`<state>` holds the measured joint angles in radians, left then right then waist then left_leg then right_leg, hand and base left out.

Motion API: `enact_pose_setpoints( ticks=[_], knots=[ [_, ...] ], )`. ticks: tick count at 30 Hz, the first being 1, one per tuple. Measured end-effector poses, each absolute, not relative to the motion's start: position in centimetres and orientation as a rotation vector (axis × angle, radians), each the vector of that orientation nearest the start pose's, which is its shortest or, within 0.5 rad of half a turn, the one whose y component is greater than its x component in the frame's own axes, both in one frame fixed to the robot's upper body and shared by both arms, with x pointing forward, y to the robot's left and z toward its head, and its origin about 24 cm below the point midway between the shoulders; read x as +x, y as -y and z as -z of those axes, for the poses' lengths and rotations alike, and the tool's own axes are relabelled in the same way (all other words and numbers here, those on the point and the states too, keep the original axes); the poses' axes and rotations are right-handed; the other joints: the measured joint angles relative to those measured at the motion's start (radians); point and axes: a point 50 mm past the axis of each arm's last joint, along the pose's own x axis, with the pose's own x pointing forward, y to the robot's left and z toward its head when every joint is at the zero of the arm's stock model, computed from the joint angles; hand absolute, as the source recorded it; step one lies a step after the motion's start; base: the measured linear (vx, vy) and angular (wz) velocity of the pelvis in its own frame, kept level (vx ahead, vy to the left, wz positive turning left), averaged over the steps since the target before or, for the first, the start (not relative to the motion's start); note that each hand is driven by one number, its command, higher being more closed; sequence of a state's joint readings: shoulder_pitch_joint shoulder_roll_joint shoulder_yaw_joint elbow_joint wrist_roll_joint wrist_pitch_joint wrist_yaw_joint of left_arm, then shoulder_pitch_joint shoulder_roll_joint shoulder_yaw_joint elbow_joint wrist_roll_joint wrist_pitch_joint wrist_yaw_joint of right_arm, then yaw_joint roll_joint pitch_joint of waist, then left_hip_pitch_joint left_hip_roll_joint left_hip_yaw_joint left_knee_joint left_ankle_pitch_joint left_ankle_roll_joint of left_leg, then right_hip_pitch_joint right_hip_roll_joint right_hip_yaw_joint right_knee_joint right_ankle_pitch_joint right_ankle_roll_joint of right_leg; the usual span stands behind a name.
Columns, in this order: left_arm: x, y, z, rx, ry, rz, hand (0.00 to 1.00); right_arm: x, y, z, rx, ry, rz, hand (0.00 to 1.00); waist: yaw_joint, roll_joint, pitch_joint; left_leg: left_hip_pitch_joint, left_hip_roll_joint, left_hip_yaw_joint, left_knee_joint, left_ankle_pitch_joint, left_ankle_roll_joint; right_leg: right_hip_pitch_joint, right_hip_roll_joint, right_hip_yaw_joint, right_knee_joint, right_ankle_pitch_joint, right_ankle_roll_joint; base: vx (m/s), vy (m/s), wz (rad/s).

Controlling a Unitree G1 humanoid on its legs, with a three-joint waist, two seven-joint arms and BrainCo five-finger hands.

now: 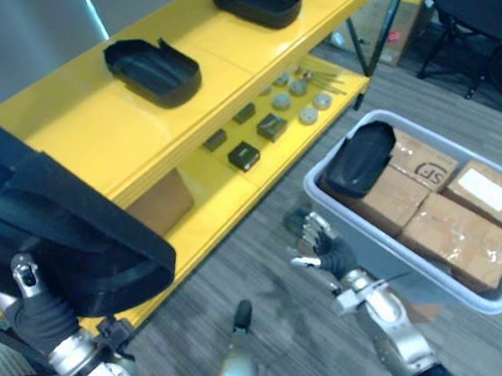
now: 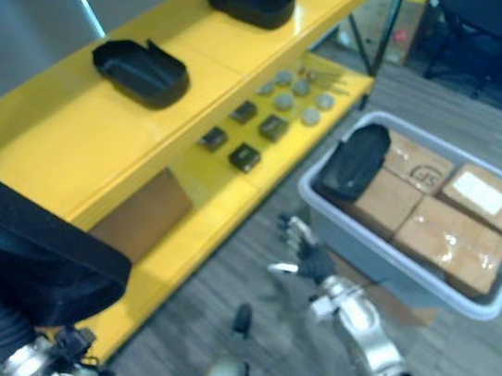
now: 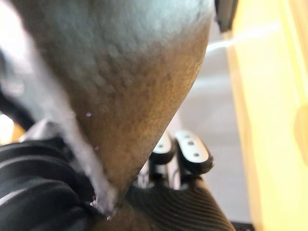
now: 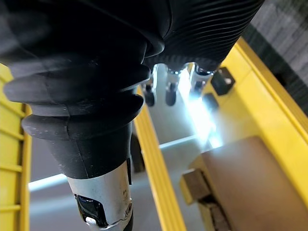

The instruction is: Walk over and take plastic housings, then place them on the shelf

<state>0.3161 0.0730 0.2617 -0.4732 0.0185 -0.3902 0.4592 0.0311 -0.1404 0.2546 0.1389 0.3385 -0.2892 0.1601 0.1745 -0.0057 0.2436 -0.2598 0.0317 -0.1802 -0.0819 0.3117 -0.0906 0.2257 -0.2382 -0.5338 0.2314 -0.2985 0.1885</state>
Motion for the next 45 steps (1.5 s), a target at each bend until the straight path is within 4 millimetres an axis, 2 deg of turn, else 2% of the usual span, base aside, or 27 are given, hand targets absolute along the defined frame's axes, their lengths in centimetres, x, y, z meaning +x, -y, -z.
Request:
enact_pose_setpoints(
  ticks=[4,5,6,7,8,9,10,11,12,13,14,15,16,17,19,22,24,26,27,28,29,32,34,37,38,43,45],
  knots=[
    [15.7,-24.0,-12.9,0.137,0.611,-0.684,1.00,23.6,11.9,-3.0,0.219,0.111,-0.315,0.00,0.003,-0.007,0.001,0.013,-0.038,0.003,0.000,-0.008,0.001,0.040,-0.028,-0.040,-0.007,-0.016,-0.030,0.03,0.021,0.24],
    [15.7,-24.0,-13.0,0.143,0.618,-0.675,1.00,23.7,11.9,-3.1,0.226,0.115,-0.307,0.00,0.002,-0.026,0.008,0.010,-0.059,0.033,0.028,-0.022,0.017,0.057,-0.051,-0.048,-0.012,-0.020,-0.039,0.06,0.052,0.22],
    [15.6,-24.0,-13.1,0.147,0.623,-0.671,1.00,23.7,11.8,-3.1,0.230,0.117,-0.302,0.00,0.004,-0.041,0.016,-0.009,-0.073,0.046,0.082,-0.047,0.029,0.062,-0.071,-0.050,-0.011,-0.024,-0.045,0.08,0.099,0.04],
    [15.4,-24.0,-13.4,0.150,0.634,-0.669,1.00,23.7,11.9,-3.1,0.231,0.119,-0.298,0.00,0.013,-0.049,0.021,-0.050,-0.093,0.067,0.202,-0.128,0.035,0.072,-0.082,-0.042,0.012,-0.010,-0.076,0.08,0.091,-0.03],
    [15.5,-24.0,-13.5,0.147,0.638,-0.669,1.00,23.7,12.0,-3.1,0.227,0.118,-0.291,0.00,0.008,-0.039,0.018,-0.061,-0.093,0.063,0.231,-0.151,0.025,0.063,-0.082,-0.036,0.046,0.011,-0.105,0.12,0.188,0.14],
    [15.5,-24.0,-13.6,0.150,0.648,-0.668,1.00,23.7,12.2,-3.1,0.217,0.121,-0.276,0.00,-0.001,-0.025,0.007,-0.059,-0.087,0.056,0.234,-0.160,0.034,0.015,-0.095,-0.009,0.142,0.067,-0.157,0.13,0.217,0.14],
    [15.5,-24.1,-14.0,0.157,0.673,-0.670,1.00,23.8,12.3,-3.4,0.210,0.139,-0.271,0.00,-0.001,-0.030,0.003,-0.052,-0.082,0.074,0.232,-0.174,0.047,-0.047,-0.122,0.040,0.237,0.131,-0.177,0.10,0.203,0.04],
    [15.5,-24.2,-14.2,0.166,0.686,-0.679,1.00,23.9,12.4,-3.6,0.210,0.151,-0.269,0.00,0.002,-0.031,0.002,-0.050,-0.082,0.083,0.230,-0.181,0.054,-0.071,-0.132,0.064,0.280,0.161,-0.177,0.10,0.159,-0.09],
    [15.6,-24.4,-14.5,0.178,0.705,-0.690,1.00,24.1,12.5,-3.8,0.209,0.167,-0.264,0.00,-0.002,-0.033,0.001,-0.033,-0.089,0.083,0.216,-0.190,0.064,-0.115,-0.144,0.114,0.347,0.253,-0.188,0.21,0.177,0.02],
    [15.7,-24.4,-14.8,0.181,0.722,-0.699,1.00,24.3,12.5,-4.0,0.210,0.182,-0.259,0.00,-0.014,-0.031,0.000,0.018,-0.082,0.071,0.158,-0.192,0.070,-0.168,-0.154,0.172,0.435,0.330,-0.160,0.26,0.185,0.08],
    [15.8,-24.4,-14.9,0.183,0.727,-0.700,1.00,24.3,12.5,-4.1,0.212,0.186,-0.260,0.00,-0.018,-0.030,0.001,0.026,-0.079,0.068,0.152,-0.192,0.071,-0.178,-0.150,0.182,0.451,0.310,-0.150,0.29,0.146,0.09],
    [16.0,-24.6,-15.2,0.189,0.744,-0.702,1.00,24.6,12.3,-4.4,0.215,0.202,-0.266,0.00,-0.027,-0.026,0.003,0.055,-0.075,0.052,0.142,-0.195,0.088,-0.217,-0.128,0.206,0.496,0.183,-0.138,0.21,0.080,0.07],
    [16.4,-24.7,-15.4,0.193,0.755,-0.694,1.00,24.7,12.3,-4.5,0.212,0.208,-0.268,0.00,-0.029,-0.025,0.004,0.087,-0.075,0.052,0.145,-0.208,0.106,-0.235,-0.101,0.209,0.484,0.112,-0.127,0.21,0.085,0.07],
    [16.6,-24.7,-15.6,0.196,0.760,-0.690,1.00,24.7,12.3,-4.6,0.206,0.210,-0.268,0.00,-0.031,-0.019,0.004,0.101,-0.076,0.050,0.145,-0.215,0.111,-0.242,-0.083,0.210,0.460,0.089,-0.128,0.20,0.055,0.11],
    [17.3,-24.8,-15.9,0.175,0.776,-0.699,1.00,24.8,12.6,-5.0,0.181,0.230,-0.273,0.00,-0.059,-0.003,-0.011,0.121,-0.078,0.003,0.151,-0.237,0.117,-0.282,0.003,0.248,0.300,0.049,-0.147,0.16,-0.020,0.48],
    [18.4,-24.9,-15.4,0.150,0.750,-0.710,1.00,24.9,13.4,-6.1,0.165,0.274,-0.259,0.00,-0.085,0.013,-0.016,0.121,-0.079,-0.068,0.156,-0.251,0.124,-0.369,0.090,0.418,0.141,0.064,-0.134,0.12,-0.094,0.73],
    [18.9,-24.9,-14.6,0.147,0.702,-0.708,1.00,24.9,13.7,-6.5,0.158,0.289,-0.254,0.00,-0.093,0.016,-0.018,0.123,-0.083,-0.113,0.159,-0.258,0.117,-0.394,0.114,0.502,0.070,0.090,-0.105,0.12,-0.178,0.83],
    [19.0,-24.6,-14.2,0.121,0.678,-0.702,1.00,24.5,13.7,-7.2,0.158,0.319,-0.264,0.00,-0.098,0.004,-0.025,0.127,-0.093,-0.160,0.160,-0.271,0.098,-0.393,0.119,0.537,0.021,0.100,-0.098,0.16,-0.336,0.97],
    [19.1,-24.4,-14.1,0.098,0.673,-0.693,1.00,24.3,13.6,-7.9,0.157,0.348,-0.285,0.00,-0.100,-0.013,-0.035,0.133,-0.104,-0.178,0.155,-0.284,0.078,-0.368,0.119,0.536,-0.001,0.111,-0.096,0.14,-0.336,0.99],
    [19.0,-24.2,-13.8,0.086,0.663,-0.696,1.00,24.2,13.6,-8.3,0.148,0.364,-0.298,0.00,-0.103,-0.007,-0.038,0.148,-0.098,-0.192,0.148,-0.292,0.068,-0.348,0.123,0.524,0.000,0.139,-0.095,0.19,-0.391,1.32],
    [18.6,-24.1,-13.2,0.077,0.633,-0.709,1.00,24.0,13.7,-8.5,0.137,0.376,-0.313,0.00,-0.107,-0.004,-0.062,0.168,-0.067,-0.159,0.130,-0.293,0.064,-0.319,0.117,0.449,0.000,0.182,-0.112,0.13,-0.248,0.96],
    [18.4,-23.5,-12.2,0.053,0.580,-0.706,1.00,23.9,14.7,-8.4,0.116,0.367,-0.306,0.00,-0.108,0.028,-0.088,0.154,-0.018,-0.077,0.174,-0.302,0.060,-0.252,0.130,0.344,-0.024,0.179,-0.131,0.17,-0.231,0.97],
    [18.4,-23.2,-11.9,0.071,0.555,-0.706,1.00,24.0,16.5,-8.7,0.110,0.379,-0.252,0.00,-0.127,0.045,-0.114,0.148,0.013,0.100,0.183,-0.301,0.059,-0.173,0.134,0.225,-0.076,0.183,-0.131,0.25,-0.188,1.36],
    [18.8,-22.6,-11.9,0.078,0.548,-0.664,1.00,23.8,18.3,-9.2,0.139,0.405,-0.138,0.00,-0.132,0.049,-0.118,0.135,0.053,0.281,0.172,-0.270,0.042,-0.120,0.131,0.104,-0.090,0.183,-0.131,0.17,-0.060,1.31],
    [18.9,-22.3,-11.8,0.081,0.540,-0.649,1.00,23.7,18.6,-9.3,0.145,0.409,-0.111,0.00,-0.131,0.054,-0.122,0.139,0.052,0.286,0.162,-0.260,0.043,-0.110,0.128,0.087,-0.088,0.182,-0.131,0.16,0.040,1.04],
    [19.7,-21.8,-11.3,0.134,0.477,-0.523,1.00,23.5,19.1,-9.3,0.218,0.423,0.061,0.00,-0.128,0.009,-0.132,0.218,-0.027,0.225,0.047,-0.206,0.073,-0.061,0.074,0.074,-0.036,0.145,-0.136,0.11,0.074,0.65],
    [20.1,-21.9,-10.8,0.180,0.422,-0.477,1.00,23.4,19.3,-9.1,0.229,0.416,0.113,0.00,-0.130,0.009,-0.133,0.248,-0.045,0.222,0.012,-0.194,0.076,-0.047,0.059,0.086,-0.028,0.133,-0.142,0.01,0.020,0.11]
  ],
)
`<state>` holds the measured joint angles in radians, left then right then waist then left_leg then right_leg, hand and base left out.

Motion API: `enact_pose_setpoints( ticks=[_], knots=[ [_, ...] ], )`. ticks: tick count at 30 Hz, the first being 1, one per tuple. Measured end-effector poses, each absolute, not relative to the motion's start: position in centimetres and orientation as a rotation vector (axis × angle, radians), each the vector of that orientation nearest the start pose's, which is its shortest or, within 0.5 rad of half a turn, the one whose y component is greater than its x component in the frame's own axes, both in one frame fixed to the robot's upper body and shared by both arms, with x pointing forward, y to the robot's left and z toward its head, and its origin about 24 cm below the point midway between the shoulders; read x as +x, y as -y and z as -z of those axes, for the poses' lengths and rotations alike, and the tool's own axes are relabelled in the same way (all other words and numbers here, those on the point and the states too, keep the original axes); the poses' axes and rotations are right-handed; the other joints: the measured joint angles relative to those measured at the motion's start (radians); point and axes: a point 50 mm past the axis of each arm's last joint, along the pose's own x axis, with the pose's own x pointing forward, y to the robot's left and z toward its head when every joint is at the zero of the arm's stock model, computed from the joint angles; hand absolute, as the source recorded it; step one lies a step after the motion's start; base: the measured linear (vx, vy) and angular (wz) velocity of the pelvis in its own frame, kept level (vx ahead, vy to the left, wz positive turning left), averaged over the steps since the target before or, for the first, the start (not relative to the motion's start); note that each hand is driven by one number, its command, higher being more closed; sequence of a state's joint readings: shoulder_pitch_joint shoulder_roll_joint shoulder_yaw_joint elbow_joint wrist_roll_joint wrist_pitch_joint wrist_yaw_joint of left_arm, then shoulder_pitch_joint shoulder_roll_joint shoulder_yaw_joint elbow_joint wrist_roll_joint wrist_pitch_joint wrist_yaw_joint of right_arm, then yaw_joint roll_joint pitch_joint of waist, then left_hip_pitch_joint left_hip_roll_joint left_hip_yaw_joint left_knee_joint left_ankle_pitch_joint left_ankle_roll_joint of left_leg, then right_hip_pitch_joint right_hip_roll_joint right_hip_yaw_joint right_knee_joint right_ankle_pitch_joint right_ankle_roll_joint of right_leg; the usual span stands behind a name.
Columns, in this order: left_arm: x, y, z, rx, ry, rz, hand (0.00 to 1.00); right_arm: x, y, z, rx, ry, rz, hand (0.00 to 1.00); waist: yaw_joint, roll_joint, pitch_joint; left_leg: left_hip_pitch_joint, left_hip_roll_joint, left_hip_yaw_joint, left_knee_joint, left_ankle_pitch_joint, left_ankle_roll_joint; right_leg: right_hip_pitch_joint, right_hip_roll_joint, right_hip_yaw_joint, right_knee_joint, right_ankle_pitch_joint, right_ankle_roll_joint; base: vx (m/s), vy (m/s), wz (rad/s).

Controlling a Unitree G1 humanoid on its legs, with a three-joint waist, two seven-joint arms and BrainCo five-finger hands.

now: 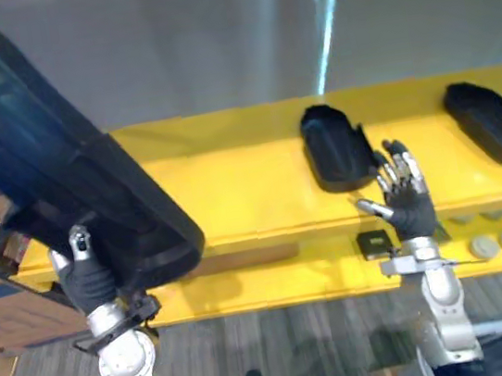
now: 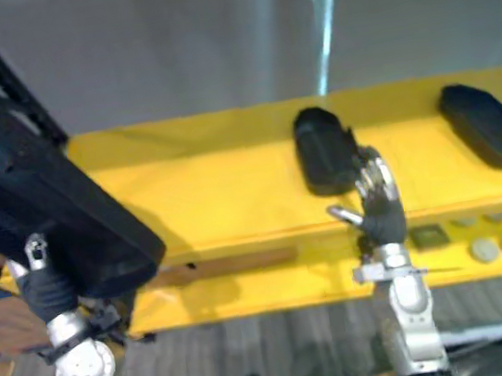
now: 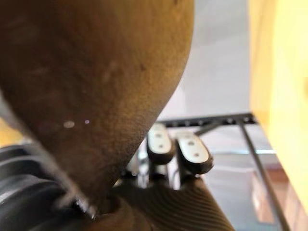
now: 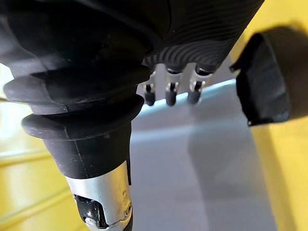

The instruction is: Walk over and take plastic housings, then place them on the shelf

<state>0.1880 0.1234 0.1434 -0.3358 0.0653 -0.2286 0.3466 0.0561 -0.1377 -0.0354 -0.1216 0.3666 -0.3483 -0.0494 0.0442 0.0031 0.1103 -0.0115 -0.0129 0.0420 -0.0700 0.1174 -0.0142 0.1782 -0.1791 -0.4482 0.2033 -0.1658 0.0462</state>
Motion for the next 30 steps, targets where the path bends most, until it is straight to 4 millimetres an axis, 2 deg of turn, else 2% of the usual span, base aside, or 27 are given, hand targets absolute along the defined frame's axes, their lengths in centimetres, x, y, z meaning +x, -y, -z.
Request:
enact_pose_setpoints(
  ticks=[4,7,8,11,15,18,24,30],
  knots=[
    [21.5,-22.5,-9.5,0.295,0.323,-0.405,1.00,23.0,20.2,-8.2,0.233,0.378,0.187,0.00,-0.008,0.005,0.002,0.011,-0.008,0.063,-0.017,-0.015,0.011,-0.003,-0.015,0.056,-0.024,-0.010,0.014,-0.06,0.000,-0.30],
    [24.1,-24.3,-8.8,0.423,0.244,-0.364,1.00,21.7,21.1,-6.8,0.219,0.313,0.234,0.00,-0.046,0.007,0.003,0.011,0.005,0.131,-0.018,-0.016,0.012,-0.029,-0.010,0.119,-0.050,-0.004,0.025,-0.10,-0.011,-0.59],
    [25.4,-25.4,-8.9,0.471,0.215,-0.363,1.00,21.0,21.8,-6.1,0.206,0.284,0.267,0.00,-0.070,0.011,0.005,0.011,0.011,0.160,-0.019,-0.016,0.012,-0.045,-0.007,0.150,-0.052,0.005,0.039,-0.06,0.008,-0.61],
    [26.7,-26.8,-9.5,0.526,0.193,-0.368,1.00,19.8,23.1,-5.2,0.184,0.241,0.325,0.00,-0.103,0.011,0.005,0.011,0.018,0.195,-0.019,-0.010,0.011,-0.067,-0.004,0.190,-0.054,0.017,0.054,-0.03,0.018,-0.47],
    [28.9,-29.3,-11.0,0.575,0.148,-0.382,1.00,17.7,25.6,-4.2,0.132,0.196,0.444,0.00,-0.148,0.013,0.006,0.014,0.040,0.257,-0.020,-0.007,0.007,-0.102,0.014,0.264,-0.059,0.034,0.049,-0.01,0.012,-0.47],
    [30.2,-31.2,-11.1,0.614,0.055,-0.412,1.00,17.0,26.7,-4.2,0.103,0.187,0.470,0.00,-0.173,0.017,0.007,0.014,0.056,0.285,-0.020,-0.004,0.000,-0.114,0.025,0.297,-0.073,0.050,0.049,-0.01,0.002,-0.33],
    [32.0,-32.7,-9.6,0.592,-0.199,-0.431,1.00,16.5,27.4,-3.4,0.079,0.138,0.451,0.00,-0.199,0.022,0.009,0.012,0.079,0.303,-0.020,0.004,-0.012,-0.131,0.047,0.320,-0.074,0.062,0.037,-0.01,-0.003,-0.12],
    [31.8,-34.9,-8.7,0.608,-0.410,-0.504,1.00,16.7,26.6,-3.0,0.085,0.109,0.404,0.00,-0.206,0.029,0.013,0.009,0.091,0.324,-0.020,0.008,-0.017,-0.148,0.060,0.343,-0.073,0.069,0.036,0.00,0.005,-0.11]
  ],
)
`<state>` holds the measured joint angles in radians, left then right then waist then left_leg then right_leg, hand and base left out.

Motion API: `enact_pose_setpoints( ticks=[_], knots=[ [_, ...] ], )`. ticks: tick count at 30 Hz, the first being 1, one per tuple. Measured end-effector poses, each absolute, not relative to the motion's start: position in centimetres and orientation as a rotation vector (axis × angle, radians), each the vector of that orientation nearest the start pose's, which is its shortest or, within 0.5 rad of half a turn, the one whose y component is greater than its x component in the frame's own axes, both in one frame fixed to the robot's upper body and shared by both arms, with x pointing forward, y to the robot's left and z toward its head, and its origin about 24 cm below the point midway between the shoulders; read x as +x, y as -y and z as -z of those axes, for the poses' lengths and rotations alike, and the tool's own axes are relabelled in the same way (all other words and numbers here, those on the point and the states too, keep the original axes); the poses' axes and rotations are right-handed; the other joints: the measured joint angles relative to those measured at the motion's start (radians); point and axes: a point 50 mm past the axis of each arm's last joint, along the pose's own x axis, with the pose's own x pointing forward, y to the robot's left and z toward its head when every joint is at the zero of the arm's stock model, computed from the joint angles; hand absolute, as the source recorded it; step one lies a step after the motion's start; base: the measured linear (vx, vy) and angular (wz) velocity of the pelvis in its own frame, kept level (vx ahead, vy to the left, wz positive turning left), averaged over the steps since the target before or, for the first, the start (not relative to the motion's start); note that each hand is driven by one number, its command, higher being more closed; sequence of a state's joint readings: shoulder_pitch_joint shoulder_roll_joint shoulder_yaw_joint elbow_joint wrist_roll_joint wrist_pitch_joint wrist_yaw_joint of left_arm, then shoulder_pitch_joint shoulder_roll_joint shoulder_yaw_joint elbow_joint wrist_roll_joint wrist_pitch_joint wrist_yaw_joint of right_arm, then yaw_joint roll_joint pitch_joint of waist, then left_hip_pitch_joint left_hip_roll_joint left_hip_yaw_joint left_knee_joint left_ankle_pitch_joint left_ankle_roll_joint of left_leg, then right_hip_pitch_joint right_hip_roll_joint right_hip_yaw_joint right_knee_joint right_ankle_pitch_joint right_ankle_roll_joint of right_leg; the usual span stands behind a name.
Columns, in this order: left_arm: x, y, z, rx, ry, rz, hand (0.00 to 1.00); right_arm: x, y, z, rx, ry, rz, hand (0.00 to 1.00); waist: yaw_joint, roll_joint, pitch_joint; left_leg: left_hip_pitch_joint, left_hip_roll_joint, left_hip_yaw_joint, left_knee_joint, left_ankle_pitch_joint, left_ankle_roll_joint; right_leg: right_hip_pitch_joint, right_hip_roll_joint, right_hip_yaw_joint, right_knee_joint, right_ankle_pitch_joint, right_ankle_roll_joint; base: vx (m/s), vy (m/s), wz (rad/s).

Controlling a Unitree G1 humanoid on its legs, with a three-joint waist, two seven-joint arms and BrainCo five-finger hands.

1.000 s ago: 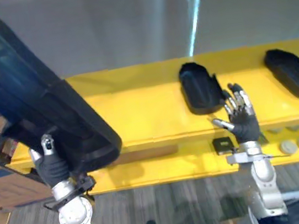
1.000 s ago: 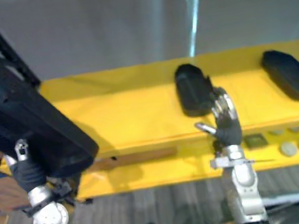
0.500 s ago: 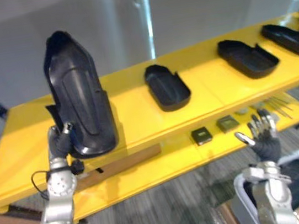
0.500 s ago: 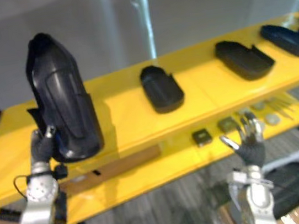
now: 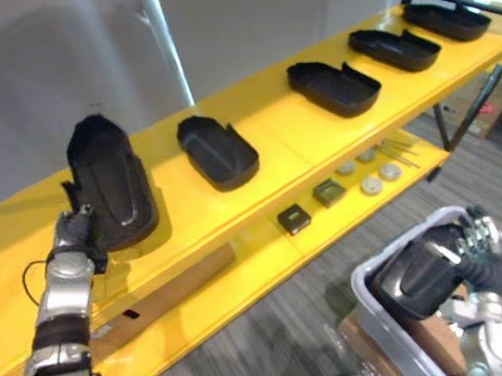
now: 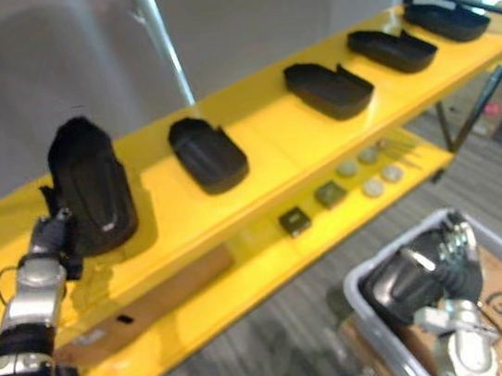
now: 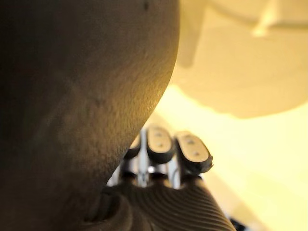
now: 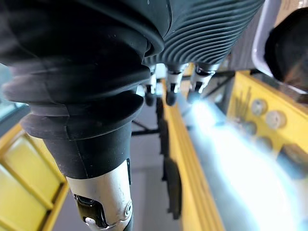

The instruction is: Walk over and take plastic housings, then place them on the shelf

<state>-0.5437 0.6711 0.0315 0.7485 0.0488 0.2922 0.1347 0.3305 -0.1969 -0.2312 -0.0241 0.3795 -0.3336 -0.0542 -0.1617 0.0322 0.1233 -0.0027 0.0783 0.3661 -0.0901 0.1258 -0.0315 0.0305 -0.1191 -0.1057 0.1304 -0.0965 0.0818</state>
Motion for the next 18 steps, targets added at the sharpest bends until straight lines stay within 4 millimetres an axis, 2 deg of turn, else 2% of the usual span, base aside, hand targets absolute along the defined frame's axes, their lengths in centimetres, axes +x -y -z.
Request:
enact_pose_setpoints(
  ticks=[5,18],
  knots=[
    [32.0,-36.2,-9.8,0.601,-0.474,-0.584,1.00,16.9,25.8,-2.2,0.096,0.064,0.359,0.00,-0.008,0.000,0.000,-0.014,0.000,-0.001,0.000,0.002,-0.001,-0.014,0.000,0.001,0.004,0.000,0.000,0.00,0.000,0.00],
    [32.8,-36.0,-10.8,0.580,-0.508,-0.603,1.00,17.2,24.6,-1.6,0.122,0.039,0.330,0.00,-0.015,-0.021,0.049,-0.021,-0.001,0.000,0.000,0.008,-0.001,-0.028,0.000,0.003,0.018,0.000,0.000,0.00,0.000,0.00]
  ],
)
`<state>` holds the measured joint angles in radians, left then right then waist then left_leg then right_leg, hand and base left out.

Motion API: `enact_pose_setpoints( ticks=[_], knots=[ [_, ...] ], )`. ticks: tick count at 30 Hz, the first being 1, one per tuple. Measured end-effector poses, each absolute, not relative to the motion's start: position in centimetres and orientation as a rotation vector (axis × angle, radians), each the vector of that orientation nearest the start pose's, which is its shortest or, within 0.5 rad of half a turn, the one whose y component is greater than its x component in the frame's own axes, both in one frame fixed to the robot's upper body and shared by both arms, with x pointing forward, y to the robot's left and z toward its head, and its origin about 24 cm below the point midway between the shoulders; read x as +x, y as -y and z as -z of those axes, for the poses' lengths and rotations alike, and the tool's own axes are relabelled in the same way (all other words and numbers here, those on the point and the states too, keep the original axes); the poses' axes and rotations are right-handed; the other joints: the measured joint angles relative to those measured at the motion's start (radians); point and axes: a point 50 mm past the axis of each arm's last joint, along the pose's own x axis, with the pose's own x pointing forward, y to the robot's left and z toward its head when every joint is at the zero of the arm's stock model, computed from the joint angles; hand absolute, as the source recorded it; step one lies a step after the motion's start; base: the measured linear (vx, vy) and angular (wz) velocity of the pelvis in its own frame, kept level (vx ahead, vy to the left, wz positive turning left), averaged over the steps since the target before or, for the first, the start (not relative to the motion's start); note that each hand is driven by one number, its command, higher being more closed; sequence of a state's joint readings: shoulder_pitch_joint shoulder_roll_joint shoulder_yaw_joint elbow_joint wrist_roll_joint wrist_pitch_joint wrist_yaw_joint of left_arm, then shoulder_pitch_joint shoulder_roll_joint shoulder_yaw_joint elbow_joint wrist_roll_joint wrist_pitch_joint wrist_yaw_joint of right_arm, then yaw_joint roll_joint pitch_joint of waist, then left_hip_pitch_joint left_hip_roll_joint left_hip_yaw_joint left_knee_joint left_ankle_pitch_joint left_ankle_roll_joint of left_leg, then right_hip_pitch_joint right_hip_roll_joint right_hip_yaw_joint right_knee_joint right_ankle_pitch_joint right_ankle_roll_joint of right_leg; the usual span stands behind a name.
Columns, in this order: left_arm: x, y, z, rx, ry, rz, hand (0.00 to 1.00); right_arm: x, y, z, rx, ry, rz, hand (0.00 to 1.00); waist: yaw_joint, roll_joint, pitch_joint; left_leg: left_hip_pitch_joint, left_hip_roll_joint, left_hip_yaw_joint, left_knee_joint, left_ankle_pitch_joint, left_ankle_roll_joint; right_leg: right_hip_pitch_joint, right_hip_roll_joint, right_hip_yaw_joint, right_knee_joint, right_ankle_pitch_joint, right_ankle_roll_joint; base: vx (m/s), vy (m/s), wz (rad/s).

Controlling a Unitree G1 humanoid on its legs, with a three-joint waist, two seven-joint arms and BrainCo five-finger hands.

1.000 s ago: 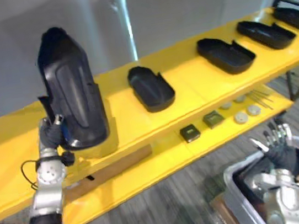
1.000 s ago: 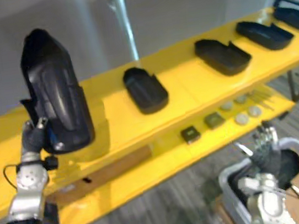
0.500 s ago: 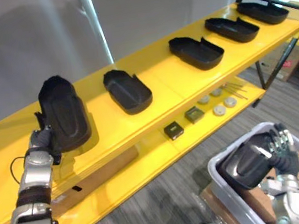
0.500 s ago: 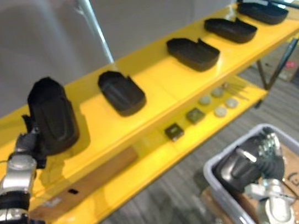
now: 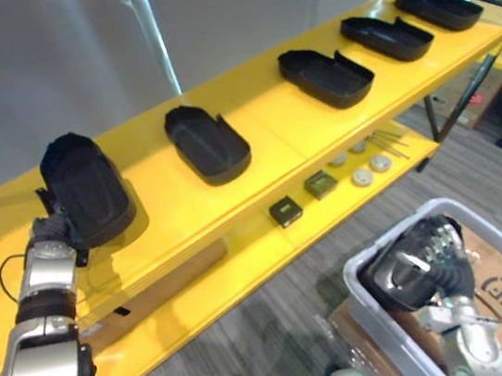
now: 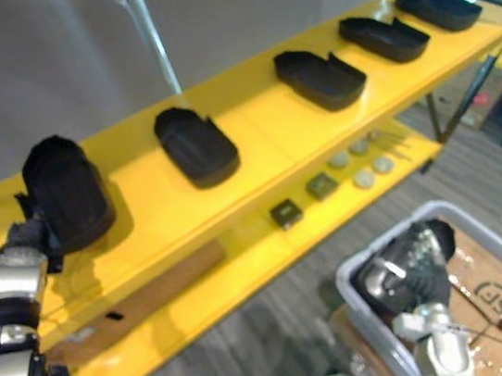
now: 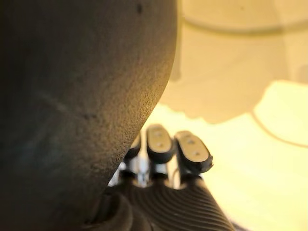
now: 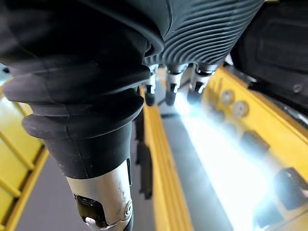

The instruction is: Walk over and take plastic housings, then place them on the shelf

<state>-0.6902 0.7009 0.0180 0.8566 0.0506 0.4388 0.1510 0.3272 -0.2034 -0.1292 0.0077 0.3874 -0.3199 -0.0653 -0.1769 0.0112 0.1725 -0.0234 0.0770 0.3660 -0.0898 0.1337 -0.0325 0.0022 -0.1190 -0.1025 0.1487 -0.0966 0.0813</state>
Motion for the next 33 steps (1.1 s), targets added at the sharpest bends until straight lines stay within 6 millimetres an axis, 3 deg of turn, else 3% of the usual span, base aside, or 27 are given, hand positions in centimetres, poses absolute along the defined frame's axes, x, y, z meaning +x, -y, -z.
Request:
enact_pose_setpoints(
  ticks=[7,15,16,33],
  knots=[
    [32.9,-35.5,-10.3,0.633,-0.543,-0.575,1.00,17.3,23.9,-1.3,0.141,0.027,0.309,0.00,0.000,-0.002,0.002,-0.001,-0.001,-0.002,0.000,0.000,0.000,0.000,0.000,-0.002,0.001,0.000,0.000,0.00,0.000,0.00],
    [33.0,-35.4,-10.2,0.639,-0.550,-0.564,1.00,17.4,23.2,-1.1,0.152,0.014,0.307,0.00,0.001,-0.022,0.038,0.001,-0.001,-0.003,0.000,0.002,0.000,0.000,-0.002,-0.003,0.006,0.000,0.000,0.00,0.000,0.00],
    [32.9,-35.4,-10.2,0.638,-0.554,-0.561,0.00,17.4,23.2,-1.1,0.153,0.013,0.308,0.00,0.001,-0.023,0.040,0.001,-0.001,-0.003,0.000,0.002,0.000,0.000,-0.002,-0.003,0.006,0.000,0.000,0.00,0.000,0.00],
    [33.5,-35.2,-11.1,0.627,-0.477,-0.615,0.00,17.3,23.2,-1.0,0.155,0.009,0.312,0.00,0.002,-0.022,0.041,0.002,0.000,-0.003,0.000,0.002,0.000,0.001,-0.004,-0.004,0.005,0.000,0.001,0.00,0.000,0.00]
  ],
)
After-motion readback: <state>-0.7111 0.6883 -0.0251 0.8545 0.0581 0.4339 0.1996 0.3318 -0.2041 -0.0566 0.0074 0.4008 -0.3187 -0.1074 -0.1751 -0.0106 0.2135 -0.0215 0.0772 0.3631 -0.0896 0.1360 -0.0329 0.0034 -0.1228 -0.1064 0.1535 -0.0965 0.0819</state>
